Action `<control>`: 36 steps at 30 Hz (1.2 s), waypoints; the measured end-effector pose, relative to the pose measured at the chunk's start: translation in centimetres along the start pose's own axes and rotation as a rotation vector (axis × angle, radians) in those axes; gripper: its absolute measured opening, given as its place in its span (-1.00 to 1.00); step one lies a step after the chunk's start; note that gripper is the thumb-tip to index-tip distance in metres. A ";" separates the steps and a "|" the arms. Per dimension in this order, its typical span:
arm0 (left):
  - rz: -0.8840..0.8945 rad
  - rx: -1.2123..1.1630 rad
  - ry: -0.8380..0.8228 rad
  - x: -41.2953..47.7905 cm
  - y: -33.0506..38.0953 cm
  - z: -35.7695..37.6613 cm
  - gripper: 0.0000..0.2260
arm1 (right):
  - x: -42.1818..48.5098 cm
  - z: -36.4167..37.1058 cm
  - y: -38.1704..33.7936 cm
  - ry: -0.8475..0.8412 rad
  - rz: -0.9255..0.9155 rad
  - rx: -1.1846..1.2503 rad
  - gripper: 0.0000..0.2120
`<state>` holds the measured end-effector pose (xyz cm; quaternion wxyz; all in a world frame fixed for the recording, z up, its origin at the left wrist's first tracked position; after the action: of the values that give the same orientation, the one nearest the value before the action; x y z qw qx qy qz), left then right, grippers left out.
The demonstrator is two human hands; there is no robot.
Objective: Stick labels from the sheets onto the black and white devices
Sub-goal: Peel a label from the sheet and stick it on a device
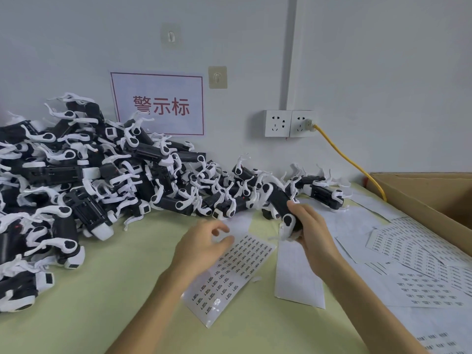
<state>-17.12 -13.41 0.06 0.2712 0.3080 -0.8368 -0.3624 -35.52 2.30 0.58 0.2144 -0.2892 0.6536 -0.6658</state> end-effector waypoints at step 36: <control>0.103 -0.975 0.319 -0.6 1.0 -3.6 -0.59 | -3.7 1.1 -5.0 0.298 -0.598 -0.784 -0.74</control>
<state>-14.57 -14.04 2.81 0.5251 0.1554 -0.5329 -0.6451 -31.59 4.22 5.13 -0.2051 -0.4242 0.7662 -0.4370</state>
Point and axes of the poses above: each hand's wrist, its own x-axis towards the middle knuckle, its own z-axis out of the palm, y = z × x, the point moved 10 cm from there along x, towards the middle knuckle, and after that the axes turned 13 degrees about -x, right-handed, at the moved point
